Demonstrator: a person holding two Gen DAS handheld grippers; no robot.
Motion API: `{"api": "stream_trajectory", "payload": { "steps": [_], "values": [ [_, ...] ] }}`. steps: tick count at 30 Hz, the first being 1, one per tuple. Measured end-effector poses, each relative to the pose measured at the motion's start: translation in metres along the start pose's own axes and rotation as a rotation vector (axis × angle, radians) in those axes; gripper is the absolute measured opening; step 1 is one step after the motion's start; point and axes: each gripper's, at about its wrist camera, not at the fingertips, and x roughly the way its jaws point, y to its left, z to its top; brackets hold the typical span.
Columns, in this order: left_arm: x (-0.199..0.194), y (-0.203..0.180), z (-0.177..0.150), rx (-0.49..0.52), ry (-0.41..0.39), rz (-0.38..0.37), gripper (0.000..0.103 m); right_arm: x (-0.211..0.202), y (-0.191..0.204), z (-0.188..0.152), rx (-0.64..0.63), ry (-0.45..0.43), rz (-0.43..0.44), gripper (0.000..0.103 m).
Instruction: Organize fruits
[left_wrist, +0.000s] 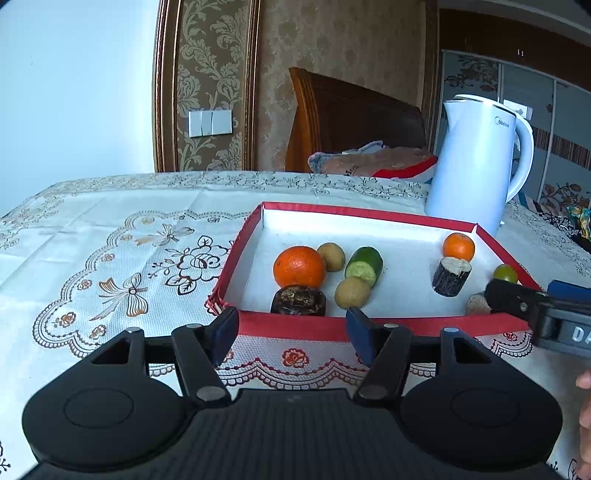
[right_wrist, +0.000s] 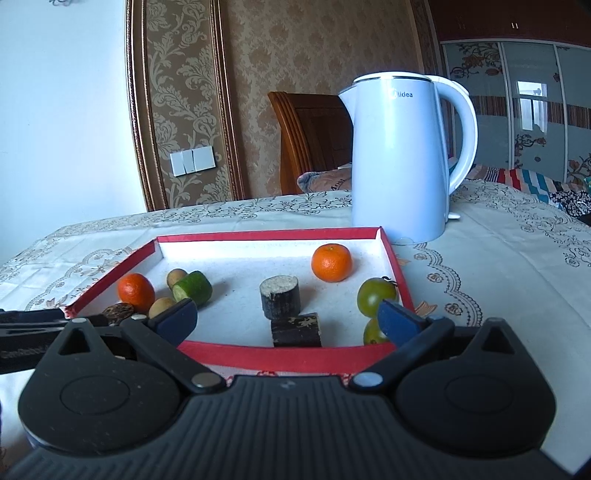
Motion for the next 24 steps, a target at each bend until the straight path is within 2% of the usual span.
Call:
{"api": "stream_trajectory", "payload": {
  "steps": [6, 11, 24],
  "values": [
    [0.002, 0.002, -0.001, -0.018, 0.021, 0.016, 0.063, -0.015, -0.004, -0.006, 0.019, 0.004, 0.009, 0.103],
    [0.002, 0.003, -0.005, -0.016, 0.047, 0.015, 0.063, -0.015, -0.002, -0.011, 0.011, 0.051, 0.025, 0.103],
    [-0.001, 0.0, -0.007, 0.002, 0.033, 0.026, 0.063, -0.01, -0.003, -0.012, 0.017, 0.085, 0.021, 0.103]
  ]
}}
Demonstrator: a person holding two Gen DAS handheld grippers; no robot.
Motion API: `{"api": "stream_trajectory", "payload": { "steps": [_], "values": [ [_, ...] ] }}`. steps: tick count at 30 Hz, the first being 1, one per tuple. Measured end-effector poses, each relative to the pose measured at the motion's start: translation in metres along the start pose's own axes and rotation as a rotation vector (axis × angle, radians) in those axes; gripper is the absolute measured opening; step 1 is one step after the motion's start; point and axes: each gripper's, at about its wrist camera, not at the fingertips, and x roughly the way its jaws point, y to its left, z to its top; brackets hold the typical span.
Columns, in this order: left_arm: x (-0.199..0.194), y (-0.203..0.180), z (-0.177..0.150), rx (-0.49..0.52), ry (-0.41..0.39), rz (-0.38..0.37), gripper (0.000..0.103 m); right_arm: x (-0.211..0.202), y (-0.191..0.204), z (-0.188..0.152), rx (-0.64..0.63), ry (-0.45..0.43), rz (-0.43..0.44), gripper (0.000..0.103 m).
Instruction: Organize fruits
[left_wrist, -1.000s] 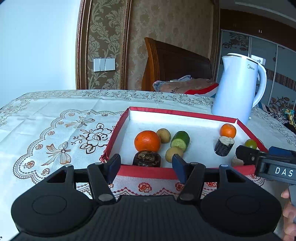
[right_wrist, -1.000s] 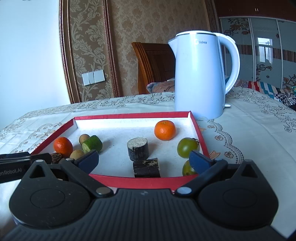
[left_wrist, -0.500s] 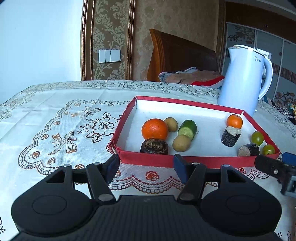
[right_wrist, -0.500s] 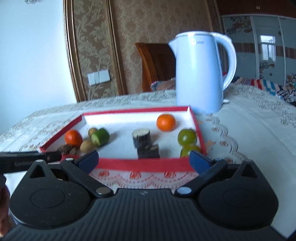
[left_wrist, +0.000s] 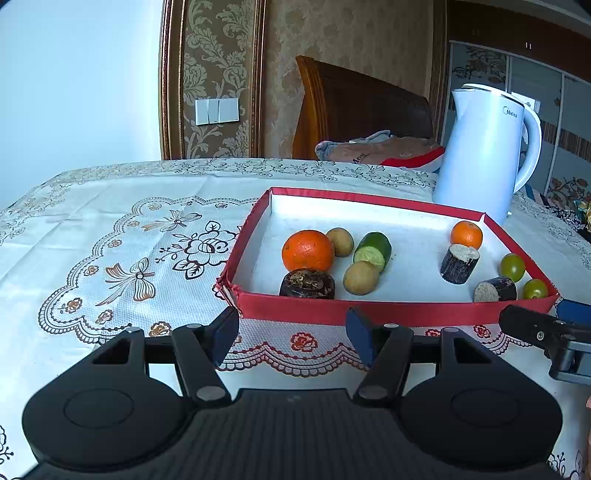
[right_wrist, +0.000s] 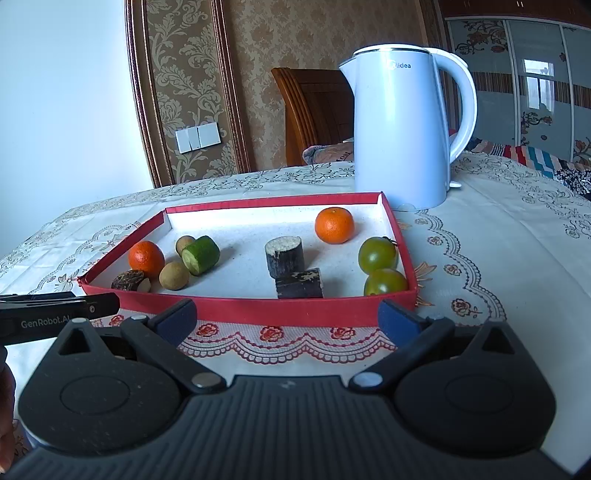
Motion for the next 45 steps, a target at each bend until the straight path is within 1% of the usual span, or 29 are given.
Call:
{"api": "stream_trajectory", "payload": {
  "steps": [17, 45],
  "values": [
    [0.0001, -0.0028, -0.0009, 0.022, -0.002, 0.003, 0.064, 0.0021, -0.0003, 0.0, 0.003, 0.018, -0.003, 0.103],
    [-0.0004, -0.0046, -0.0013, 0.038, -0.01, 0.009, 0.064, 0.0025, -0.0016, -0.0003, 0.007, 0.017, -0.005, 0.103]
  ]
}}
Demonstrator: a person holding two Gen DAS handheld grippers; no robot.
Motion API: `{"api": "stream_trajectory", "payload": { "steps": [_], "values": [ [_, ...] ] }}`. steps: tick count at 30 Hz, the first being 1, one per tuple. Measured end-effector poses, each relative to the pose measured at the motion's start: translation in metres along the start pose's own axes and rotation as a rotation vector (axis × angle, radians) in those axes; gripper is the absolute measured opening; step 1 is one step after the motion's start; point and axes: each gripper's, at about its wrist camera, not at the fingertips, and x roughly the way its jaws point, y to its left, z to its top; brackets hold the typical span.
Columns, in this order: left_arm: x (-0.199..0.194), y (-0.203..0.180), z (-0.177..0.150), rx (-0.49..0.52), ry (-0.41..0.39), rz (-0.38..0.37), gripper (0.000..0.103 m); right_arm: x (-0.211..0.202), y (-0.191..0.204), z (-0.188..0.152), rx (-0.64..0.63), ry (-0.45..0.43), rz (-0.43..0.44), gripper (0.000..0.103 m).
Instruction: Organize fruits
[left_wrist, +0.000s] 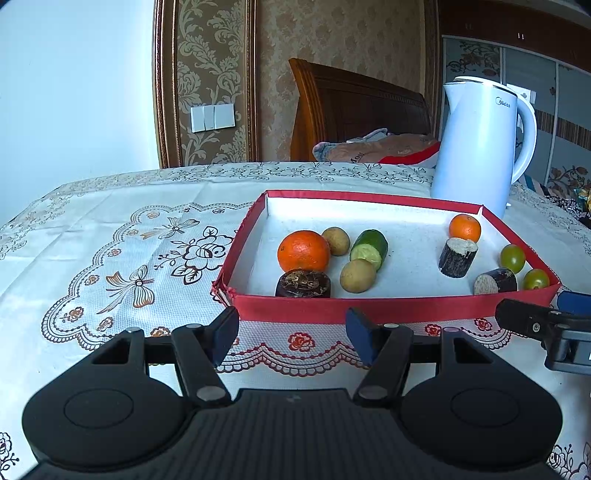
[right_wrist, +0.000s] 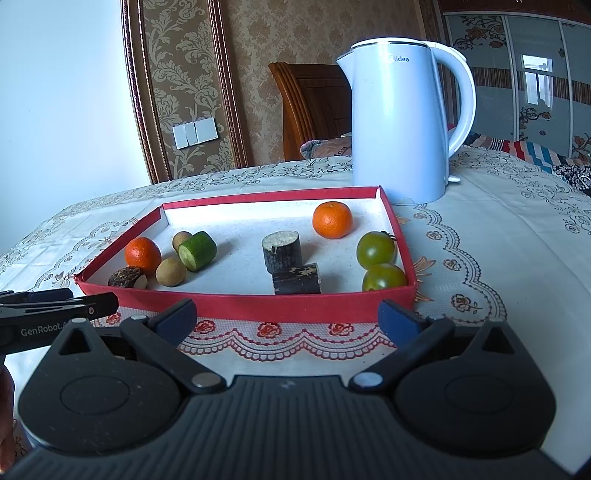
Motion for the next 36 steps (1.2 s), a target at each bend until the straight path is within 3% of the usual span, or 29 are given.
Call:
{"api": "stream_trajectory", "payload": {
  "steps": [33, 36],
  "values": [
    [-0.0069, -0.0035, -0.0003, 0.028, -0.052, 0.034, 0.064, 0.0003, -0.0003, -0.0008, -0.001, 0.002, -0.001, 0.103],
    [-0.0072, -0.0009, 0.0006, 0.013, -0.053, 0.023, 0.068, 0.0001, -0.0002, -0.0009, -0.001, 0.002, -0.001, 0.103]
  ]
}}
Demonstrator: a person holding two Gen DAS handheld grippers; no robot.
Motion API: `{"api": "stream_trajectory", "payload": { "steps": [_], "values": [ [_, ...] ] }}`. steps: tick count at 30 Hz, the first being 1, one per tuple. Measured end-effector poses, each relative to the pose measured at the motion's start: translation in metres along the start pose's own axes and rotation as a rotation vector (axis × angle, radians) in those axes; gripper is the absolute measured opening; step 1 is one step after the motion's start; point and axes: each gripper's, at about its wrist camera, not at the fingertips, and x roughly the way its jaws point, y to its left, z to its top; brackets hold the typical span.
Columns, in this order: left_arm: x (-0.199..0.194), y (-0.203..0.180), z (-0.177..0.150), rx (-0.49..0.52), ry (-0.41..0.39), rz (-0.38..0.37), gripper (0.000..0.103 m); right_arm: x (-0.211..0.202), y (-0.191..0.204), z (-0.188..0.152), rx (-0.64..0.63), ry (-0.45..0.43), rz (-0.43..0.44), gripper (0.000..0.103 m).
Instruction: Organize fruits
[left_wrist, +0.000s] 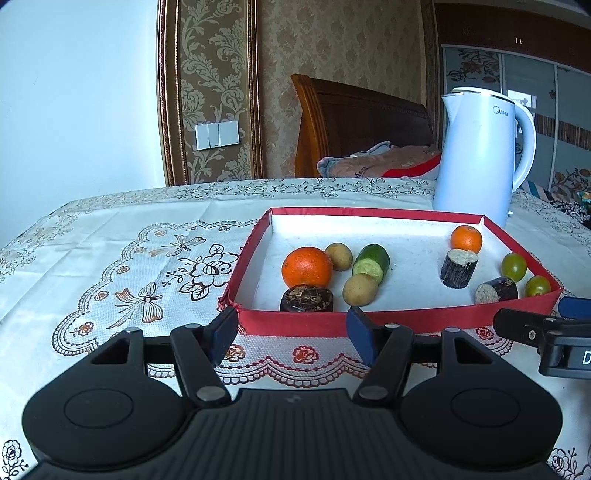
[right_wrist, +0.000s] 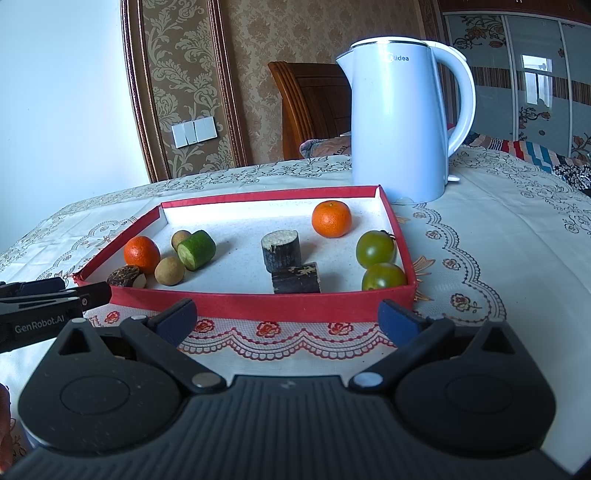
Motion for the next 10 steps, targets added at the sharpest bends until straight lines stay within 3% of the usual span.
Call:
{"api": "stream_trajectory", "payload": {
  "steps": [2, 10],
  "values": [
    [0.0008, 0.0024, 0.0009, -0.018, 0.014, -0.013, 0.076, 0.0001, 0.0, -0.0001, 0.0, 0.001, 0.001, 0.103],
    [-0.0019, 0.0015, -0.0003, -0.006, -0.031, 0.02, 0.076, 0.0, 0.0004, 0.0, -0.005, 0.001, 0.001, 0.103]
  ]
}}
